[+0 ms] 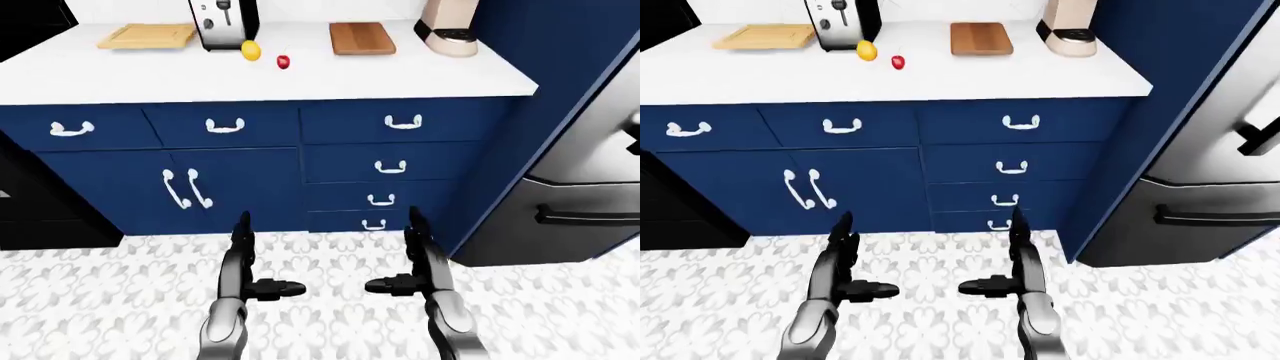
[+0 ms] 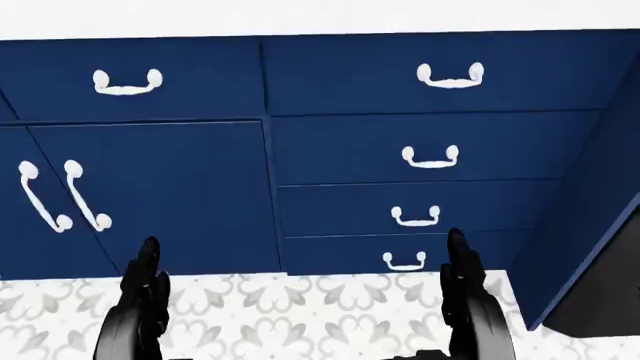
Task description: Place the tangerine and the cherry on separate cutting boards.
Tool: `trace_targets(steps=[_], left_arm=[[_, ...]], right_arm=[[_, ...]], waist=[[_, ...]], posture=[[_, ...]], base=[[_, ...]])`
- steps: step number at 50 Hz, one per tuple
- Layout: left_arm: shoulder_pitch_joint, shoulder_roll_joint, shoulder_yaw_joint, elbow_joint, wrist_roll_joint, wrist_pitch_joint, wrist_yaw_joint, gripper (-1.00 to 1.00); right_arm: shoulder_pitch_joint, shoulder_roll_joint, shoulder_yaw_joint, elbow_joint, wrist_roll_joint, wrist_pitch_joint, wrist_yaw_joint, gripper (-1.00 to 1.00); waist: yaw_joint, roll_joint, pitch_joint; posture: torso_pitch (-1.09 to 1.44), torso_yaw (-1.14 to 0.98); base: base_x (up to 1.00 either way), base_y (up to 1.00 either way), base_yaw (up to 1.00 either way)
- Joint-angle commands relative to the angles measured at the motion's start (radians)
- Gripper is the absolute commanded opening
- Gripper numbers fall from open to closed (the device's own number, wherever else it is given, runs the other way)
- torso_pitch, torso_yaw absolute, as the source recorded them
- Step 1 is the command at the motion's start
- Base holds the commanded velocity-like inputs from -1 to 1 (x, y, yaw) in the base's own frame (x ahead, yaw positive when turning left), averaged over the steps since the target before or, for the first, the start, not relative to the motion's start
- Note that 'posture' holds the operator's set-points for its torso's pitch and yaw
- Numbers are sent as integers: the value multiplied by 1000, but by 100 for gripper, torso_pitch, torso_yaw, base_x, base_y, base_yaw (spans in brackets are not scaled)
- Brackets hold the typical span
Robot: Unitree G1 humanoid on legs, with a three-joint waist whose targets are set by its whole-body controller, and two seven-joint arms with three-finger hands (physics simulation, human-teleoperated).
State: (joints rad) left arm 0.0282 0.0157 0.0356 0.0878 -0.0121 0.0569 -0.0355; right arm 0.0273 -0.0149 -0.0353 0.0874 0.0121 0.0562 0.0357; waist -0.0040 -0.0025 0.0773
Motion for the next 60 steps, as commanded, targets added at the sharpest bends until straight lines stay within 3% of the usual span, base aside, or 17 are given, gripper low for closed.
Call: trace_targets(steps=[1,3,4,5,7,8,13,25,35,37,45,46,51,52,54,57,60], left_arm=[[-27,1,-10,-75,-10,-71,-21,100],[-31,-1,-9,-68,-15,-72,-26,100],[-32,-1,-9,-63,-15,-75,-26,100],[-33,-1,-9,-62,-16,-76,-25,100],[-30,-1,-10,-64,-15,-79,-24,100],[-30,-1,-8,-65,-17,-80,-25,100],[-22,-2,-15,-122,-16,-41,-26,100],[-175,38,40,-557,-56,439,-22,100],[-251,60,64,-664,-80,578,-4,100],[-254,61,67,-658,-84,577,-2,100],[-271,71,73,-641,-89,577,-2,100],[-273,71,73,-639,-90,579,-1,100],[-311,85,81,-679,-106,652,-1,100],[-312,89,75,-674,-107,661,-9,100],[-319,88,76,-674,-106,665,-9,100],[-344,95,81,-696,-110,703,-7,100],[-355,100,87,-709,-115,720,-5,100]], right_arm=[[-37,-4,-3,-47,3,-81,2,100],[-44,-6,-7,-32,5,-88,1,100],[-45,-6,-8,-29,6,-90,1,100],[-44,-6,-7,-29,6,-90,1,100],[-43,-6,-6,-33,5,-88,0,100],[-41,-5,-4,-38,4,-85,-1,100],[-46,-5,-1,-64,1,-58,-4,100],[-204,-44,-42,-379,5,319,-9,100],[-267,-55,-56,-493,80,461,3,100],[-269,-52,-56,-502,95,469,2,100],[-275,-57,-52,-543,107,491,-7,100],[-281,-55,-60,-546,108,488,-18,100],[-295,-69,-66,-600,110,513,-55,100],[-296,-71,-67,-609,110,521,-54,100],[-304,-74,-65,-632,102,542,-56,100],[-315,-79,-69,-668,103,577,-53,100],[-315,-79,-70,-672,94,575,-51,100]], waist=[[-2,-8,-1],[7,0,-61],[7,-1,-52],[7,-7,-18],[8,-8,-70],[8,-8,-75],[8,-6,-78],[9,-3,-95],[21,1,-102],[24,-3,-72],[53,-9,-57],[30,-17,-43],[39,4,-66],[35,6,-86],[36,23,-28],[27,37,-16],[24,16,-26]], posture=[[0,0],[0,0],[0,0],[0,0],[0,0],[0,0],[0,0],[0,0],[0,0],[0,0],[0,0],[0,0],[0,0],[0,0],[0,0],[0,0],[0,0]], base=[[0,0,0],[0,0,0],[0,0,0],[0,0,0],[0,0,0],[0,0,0],[0,0,0],[0,0,0],[0,0,4],[0,0,100],[0,0,99],[0,5,0],[0,0,0],[21,0,0],[37,0,0],[40,0,0],[41,0,0]])
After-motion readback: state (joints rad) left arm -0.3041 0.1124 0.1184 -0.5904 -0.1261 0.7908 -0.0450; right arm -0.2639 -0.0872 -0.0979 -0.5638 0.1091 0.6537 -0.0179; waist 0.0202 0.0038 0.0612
